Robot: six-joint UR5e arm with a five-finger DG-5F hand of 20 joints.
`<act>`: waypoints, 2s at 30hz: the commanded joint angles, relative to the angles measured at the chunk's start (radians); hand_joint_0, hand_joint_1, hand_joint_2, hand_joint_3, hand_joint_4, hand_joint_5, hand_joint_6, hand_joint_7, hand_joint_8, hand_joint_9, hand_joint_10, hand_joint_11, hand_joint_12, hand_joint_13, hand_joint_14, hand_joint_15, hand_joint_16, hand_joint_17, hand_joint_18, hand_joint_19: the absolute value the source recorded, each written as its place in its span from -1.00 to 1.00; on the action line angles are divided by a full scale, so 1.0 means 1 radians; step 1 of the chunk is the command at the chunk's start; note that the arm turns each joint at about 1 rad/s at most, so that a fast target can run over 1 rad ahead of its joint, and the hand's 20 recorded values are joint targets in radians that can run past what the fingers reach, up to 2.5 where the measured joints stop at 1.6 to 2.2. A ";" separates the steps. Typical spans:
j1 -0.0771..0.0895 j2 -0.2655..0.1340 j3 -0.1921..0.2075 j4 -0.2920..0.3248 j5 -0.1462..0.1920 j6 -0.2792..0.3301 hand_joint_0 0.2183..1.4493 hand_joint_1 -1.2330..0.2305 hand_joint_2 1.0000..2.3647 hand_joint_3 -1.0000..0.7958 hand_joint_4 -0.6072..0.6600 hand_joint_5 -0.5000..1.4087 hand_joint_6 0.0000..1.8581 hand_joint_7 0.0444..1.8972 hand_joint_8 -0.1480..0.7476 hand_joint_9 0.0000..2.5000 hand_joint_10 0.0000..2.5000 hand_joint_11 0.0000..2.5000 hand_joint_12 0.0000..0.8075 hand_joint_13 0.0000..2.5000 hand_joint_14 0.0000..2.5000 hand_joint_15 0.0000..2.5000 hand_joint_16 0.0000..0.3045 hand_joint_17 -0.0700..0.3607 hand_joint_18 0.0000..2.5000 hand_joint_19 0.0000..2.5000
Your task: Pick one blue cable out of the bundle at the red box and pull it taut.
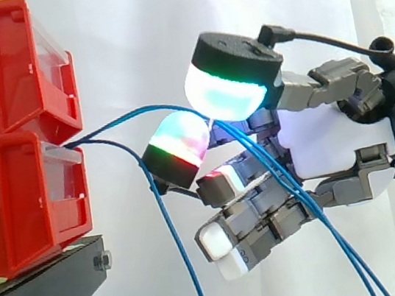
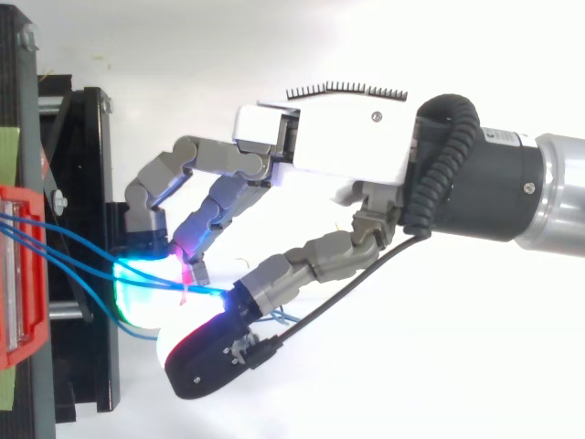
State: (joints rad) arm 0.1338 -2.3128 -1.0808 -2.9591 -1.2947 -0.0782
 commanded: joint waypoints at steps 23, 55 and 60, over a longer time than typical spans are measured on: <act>0.000 0.000 -0.001 0.000 0.000 0.000 -0.24 -0.31 -0.99 -0.37 -0.09 -0.68 0.00 -0.03 -0.10 -0.22 -0.99 -0.10 -0.07 -0.34 -0.99 -0.53 -0.68 -0.16 -0.46 -0.73; 0.001 0.000 0.001 0.000 0.000 0.000 -0.40 -0.11 -0.99 -0.30 -0.03 -0.68 -0.02 -0.01 -0.10 -0.23 -0.99 -0.12 -0.05 -0.36 -0.98 -0.52 -0.68 -0.16 -0.47 -0.68; 0.000 0.000 -0.001 0.002 0.000 -0.002 -0.35 -0.23 -0.98 -0.19 -0.03 -0.68 0.00 -0.02 -0.10 -0.24 -0.99 -0.12 -0.06 -0.36 -0.98 -0.53 -0.68 -0.17 -0.47 -0.69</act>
State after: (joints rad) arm 0.1337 -2.3128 -1.0808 -2.9585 -1.2947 -0.0789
